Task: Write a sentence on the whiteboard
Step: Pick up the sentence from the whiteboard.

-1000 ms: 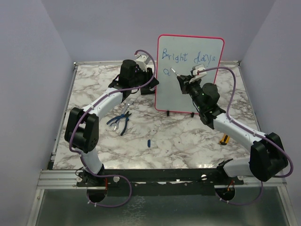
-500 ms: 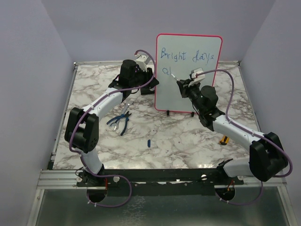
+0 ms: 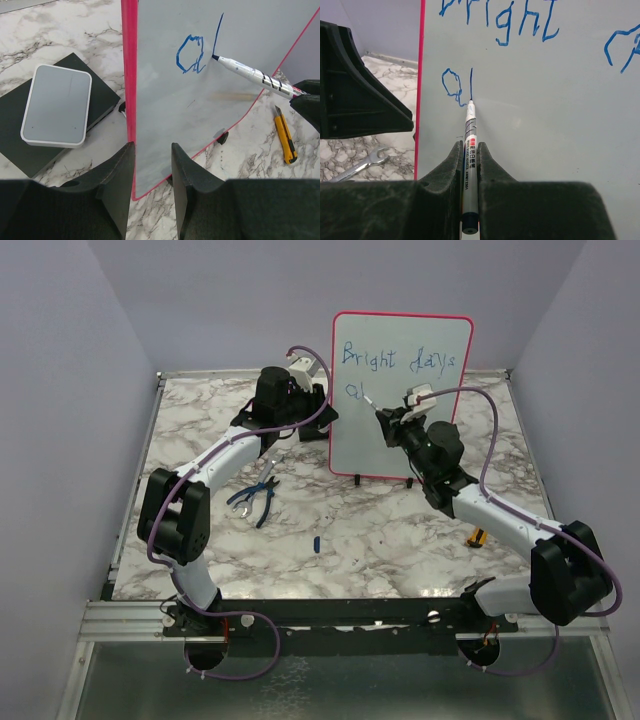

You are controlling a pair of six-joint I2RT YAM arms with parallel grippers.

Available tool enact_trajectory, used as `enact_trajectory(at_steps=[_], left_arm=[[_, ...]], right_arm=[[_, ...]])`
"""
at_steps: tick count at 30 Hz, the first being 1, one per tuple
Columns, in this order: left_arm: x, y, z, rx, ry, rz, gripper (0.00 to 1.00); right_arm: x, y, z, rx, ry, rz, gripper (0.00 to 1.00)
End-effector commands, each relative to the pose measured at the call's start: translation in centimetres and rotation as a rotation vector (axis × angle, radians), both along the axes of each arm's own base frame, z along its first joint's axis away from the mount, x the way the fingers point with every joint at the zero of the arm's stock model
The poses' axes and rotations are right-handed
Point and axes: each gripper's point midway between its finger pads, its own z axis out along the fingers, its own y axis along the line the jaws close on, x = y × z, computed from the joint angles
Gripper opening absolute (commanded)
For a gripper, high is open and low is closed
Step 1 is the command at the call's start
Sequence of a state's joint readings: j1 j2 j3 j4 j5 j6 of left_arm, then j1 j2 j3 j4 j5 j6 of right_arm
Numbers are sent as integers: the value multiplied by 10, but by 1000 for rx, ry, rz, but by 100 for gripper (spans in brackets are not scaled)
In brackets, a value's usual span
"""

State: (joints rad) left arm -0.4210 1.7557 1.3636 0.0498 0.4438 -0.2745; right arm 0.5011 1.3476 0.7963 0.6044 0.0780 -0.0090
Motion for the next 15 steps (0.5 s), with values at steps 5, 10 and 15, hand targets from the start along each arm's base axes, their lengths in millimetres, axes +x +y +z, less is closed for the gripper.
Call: enact_trajectory(at_steps=[5, 10, 15], left_arm=[[-6, -1, 13, -7, -28, -21, 37], [-6, -1, 13, -7, -28, -20, 37], [-6, -1, 13, -6, -27, -19, 37]], right_arm=[[6, -3, 29, 23, -73, -31, 1], [6, -6, 29, 23, -74, -47, 1], [6, -14, 27, 14, -73, -81, 1]])
